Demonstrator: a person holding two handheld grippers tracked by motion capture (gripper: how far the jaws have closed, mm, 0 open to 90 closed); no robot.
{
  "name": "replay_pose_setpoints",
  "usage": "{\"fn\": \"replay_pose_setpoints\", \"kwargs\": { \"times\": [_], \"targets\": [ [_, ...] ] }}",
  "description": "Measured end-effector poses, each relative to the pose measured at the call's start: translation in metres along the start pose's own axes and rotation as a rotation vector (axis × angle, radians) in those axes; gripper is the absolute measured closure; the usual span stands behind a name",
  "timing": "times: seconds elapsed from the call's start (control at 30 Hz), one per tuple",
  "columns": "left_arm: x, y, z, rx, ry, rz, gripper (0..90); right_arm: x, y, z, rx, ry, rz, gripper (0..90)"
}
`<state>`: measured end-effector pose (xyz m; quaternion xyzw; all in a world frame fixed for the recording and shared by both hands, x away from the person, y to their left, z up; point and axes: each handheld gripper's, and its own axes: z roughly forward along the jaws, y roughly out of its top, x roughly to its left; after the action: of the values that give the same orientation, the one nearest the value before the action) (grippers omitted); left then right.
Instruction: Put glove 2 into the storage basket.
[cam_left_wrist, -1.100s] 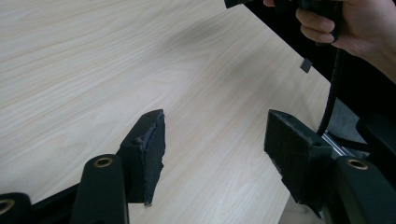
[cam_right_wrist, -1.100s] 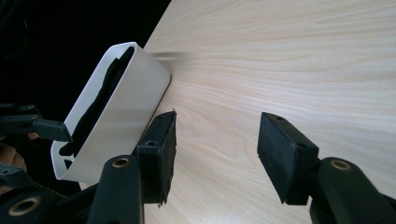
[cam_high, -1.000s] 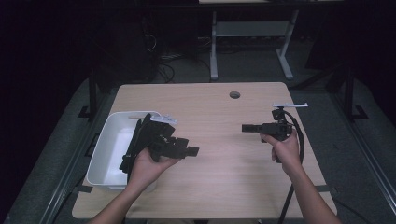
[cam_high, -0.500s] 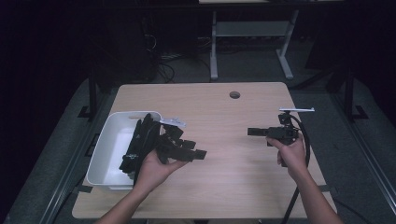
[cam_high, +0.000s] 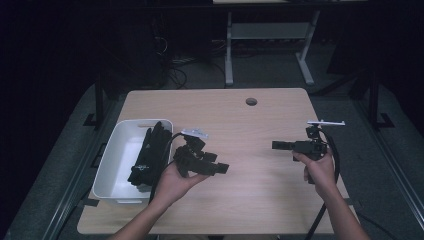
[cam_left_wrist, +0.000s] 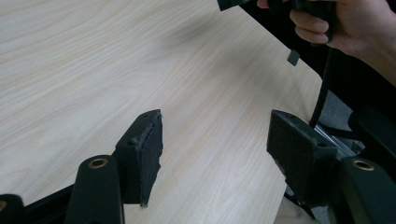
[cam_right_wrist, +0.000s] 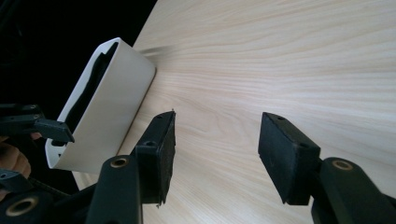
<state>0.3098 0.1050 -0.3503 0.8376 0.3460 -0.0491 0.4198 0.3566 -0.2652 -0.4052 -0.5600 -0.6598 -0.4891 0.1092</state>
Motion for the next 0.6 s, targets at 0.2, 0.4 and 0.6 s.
{"fn": "replay_pose_setpoints", "kwargs": {
  "times": [0.2, 0.4, 0.6],
  "targets": [
    [-0.001, 0.000, 0.004, 0.007, -0.002, 0.000, 34.9, -0.007, -0.008, -0.004, 0.001, -0.008, 0.008, 45.3],
    [-0.002, -0.003, 0.008, 0.010, -0.008, -0.001, 34.0, -0.012, -0.015, -0.006, 0.003, -0.007, 0.016, 45.3],
    [-0.002, -0.008, 0.017, 0.030, -0.013, 0.000, 33.3, -0.013, -0.021, -0.010, 0.005, -0.012, 0.019, 45.3]
  ]
}}
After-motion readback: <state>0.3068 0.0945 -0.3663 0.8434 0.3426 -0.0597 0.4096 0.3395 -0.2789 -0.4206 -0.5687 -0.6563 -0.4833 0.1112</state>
